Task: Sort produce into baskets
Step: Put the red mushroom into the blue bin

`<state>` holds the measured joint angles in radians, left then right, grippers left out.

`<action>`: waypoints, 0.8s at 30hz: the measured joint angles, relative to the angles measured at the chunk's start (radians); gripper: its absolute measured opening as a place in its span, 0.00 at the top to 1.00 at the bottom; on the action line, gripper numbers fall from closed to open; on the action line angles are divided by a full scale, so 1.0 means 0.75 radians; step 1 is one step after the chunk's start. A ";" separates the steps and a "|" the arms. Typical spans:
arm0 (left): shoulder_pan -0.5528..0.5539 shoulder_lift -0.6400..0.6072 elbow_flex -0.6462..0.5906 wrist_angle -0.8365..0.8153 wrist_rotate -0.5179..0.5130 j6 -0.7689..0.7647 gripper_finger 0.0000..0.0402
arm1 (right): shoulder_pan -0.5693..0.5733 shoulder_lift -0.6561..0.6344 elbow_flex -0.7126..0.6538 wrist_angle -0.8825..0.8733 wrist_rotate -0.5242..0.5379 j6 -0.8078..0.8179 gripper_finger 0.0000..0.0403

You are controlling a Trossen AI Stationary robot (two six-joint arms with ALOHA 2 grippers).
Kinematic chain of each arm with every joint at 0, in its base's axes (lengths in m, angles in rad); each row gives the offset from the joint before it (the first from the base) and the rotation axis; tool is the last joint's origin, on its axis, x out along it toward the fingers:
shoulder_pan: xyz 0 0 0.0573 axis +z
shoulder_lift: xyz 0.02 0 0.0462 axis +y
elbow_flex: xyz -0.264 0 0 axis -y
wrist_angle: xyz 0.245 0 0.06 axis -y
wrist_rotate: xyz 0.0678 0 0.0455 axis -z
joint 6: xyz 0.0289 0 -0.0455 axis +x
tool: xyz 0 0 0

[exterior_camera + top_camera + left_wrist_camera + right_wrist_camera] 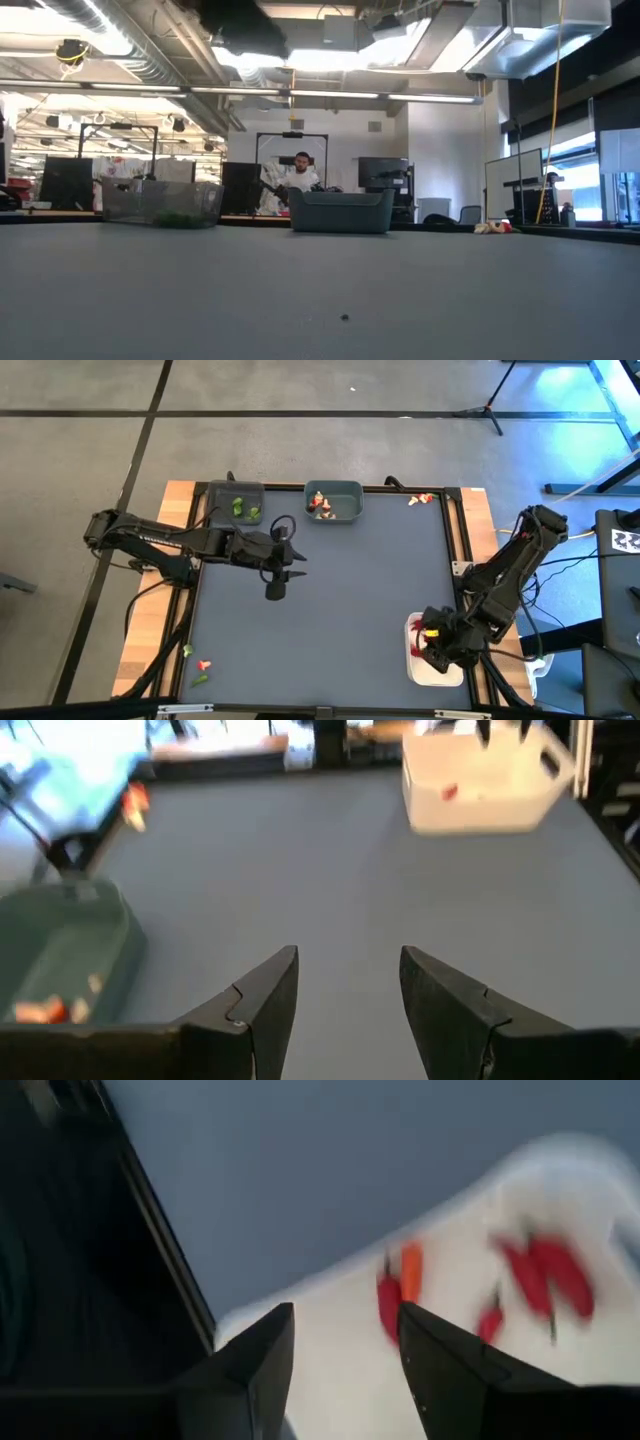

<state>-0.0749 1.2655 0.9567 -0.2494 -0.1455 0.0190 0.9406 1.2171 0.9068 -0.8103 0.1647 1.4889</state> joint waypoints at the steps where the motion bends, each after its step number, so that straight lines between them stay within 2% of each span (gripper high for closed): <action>1: -0.008 0.000 0.000 -0.042 0.000 -0.023 0.57 | -0.010 -0.001 0.012 0.003 0.052 -0.031 0.56; 9: -0.102 0.000 0.000 -0.354 0.003 -0.183 0.57 | -0.123 -0.001 0.033 0.014 0.412 -0.298 0.56; 17: -0.241 -0.001 0.000 -0.571 0.014 -0.359 0.57 | -0.282 -0.001 0.033 0.156 0.765 -0.757 0.56; 24: -0.398 -0.001 0.000 -0.747 0.109 -0.539 0.57 | -0.433 0.008 0.033 0.370 0.851 -1.124 0.56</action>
<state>-0.3736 1.2648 0.9565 -0.8097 -0.0634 -0.3854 0.6162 1.2229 0.9318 -0.5325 0.8026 0.6462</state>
